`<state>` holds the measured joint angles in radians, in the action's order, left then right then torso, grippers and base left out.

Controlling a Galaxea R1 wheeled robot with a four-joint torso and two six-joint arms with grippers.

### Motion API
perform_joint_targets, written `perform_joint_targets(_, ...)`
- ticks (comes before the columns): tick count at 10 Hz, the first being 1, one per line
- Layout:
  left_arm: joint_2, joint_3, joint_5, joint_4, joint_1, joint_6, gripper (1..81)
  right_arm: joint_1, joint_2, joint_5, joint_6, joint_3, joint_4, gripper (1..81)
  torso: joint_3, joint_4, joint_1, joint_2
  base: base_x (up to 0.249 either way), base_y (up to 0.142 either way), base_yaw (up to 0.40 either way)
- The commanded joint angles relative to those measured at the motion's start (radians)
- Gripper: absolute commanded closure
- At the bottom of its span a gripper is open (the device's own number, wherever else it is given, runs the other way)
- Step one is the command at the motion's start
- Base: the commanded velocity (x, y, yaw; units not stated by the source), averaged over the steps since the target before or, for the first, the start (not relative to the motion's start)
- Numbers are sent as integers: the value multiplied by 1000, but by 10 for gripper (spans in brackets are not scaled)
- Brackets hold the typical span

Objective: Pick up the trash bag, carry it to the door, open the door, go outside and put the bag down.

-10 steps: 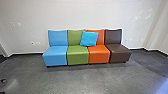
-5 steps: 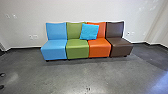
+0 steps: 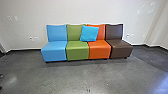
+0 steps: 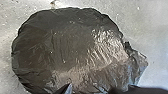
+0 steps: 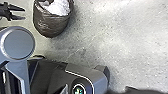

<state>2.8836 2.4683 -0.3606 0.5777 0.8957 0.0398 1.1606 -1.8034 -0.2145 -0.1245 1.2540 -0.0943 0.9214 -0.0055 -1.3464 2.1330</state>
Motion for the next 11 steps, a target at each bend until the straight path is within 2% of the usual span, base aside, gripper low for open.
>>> perform_joint_targets(1, 7, -8, -60, 7, -119, 3, 10, -64, 65, -56, -3, -22, 19, 10, 0, 0, -63, 98, 0, 0, 0)
perform_joint_targets(2, 13, -8, -61, -74, -119, 2, 10, -64, 71, -56, -3, -22, 19, 10, 39, -33, -148, 231, 0, 0, 0)
perform_joint_targets(3, 17, -6, -84, -108, -119, 2, 10, -64, 74, -56, -3, -24, 21, 10, 82, -51, -105, 165, 0, 0, 0)
perform_joint_targets(5, 17, 3, -92, -113, -120, 2, 10, -64, 72, -54, -4, -26, 22, 10, 114, -56, -140, 222, 0, 0, 0)
perform_joint_targets(6, 19, 3, -93, -113, -117, 2, 10, -69, 75, -56, -4, -29, 22, 10, 142, -65, -160, 254, 0, 0, 0)
perform_joint_targets(7, 22, 8, -92, -113, -116, 2, 10, -74, 83, -57, -4, -32, 37, 10, 83, -38, -182, 290, 0, 0, 0)
perform_joint_targets(8, 30, 23, -92, -113, -107, 2, 10, -90, 97, -65, -3, -38, 54, 10, 114, -45, -201, 322, 0, 0, 0)
perform_joint_targets(10, 46, 77, -90, -114, -91, -5, 10, -127, 129, -121, -4, -72, 67, 10, 133, -48, -232, 371, 0, 0, 0)
perform_joint_targets(11, 57, 107, -84, -117, -79, -6, 10, -137, 143, -126, -3, -90, 67, 10, 137, -48, -253, 405, 0, 0, 0)
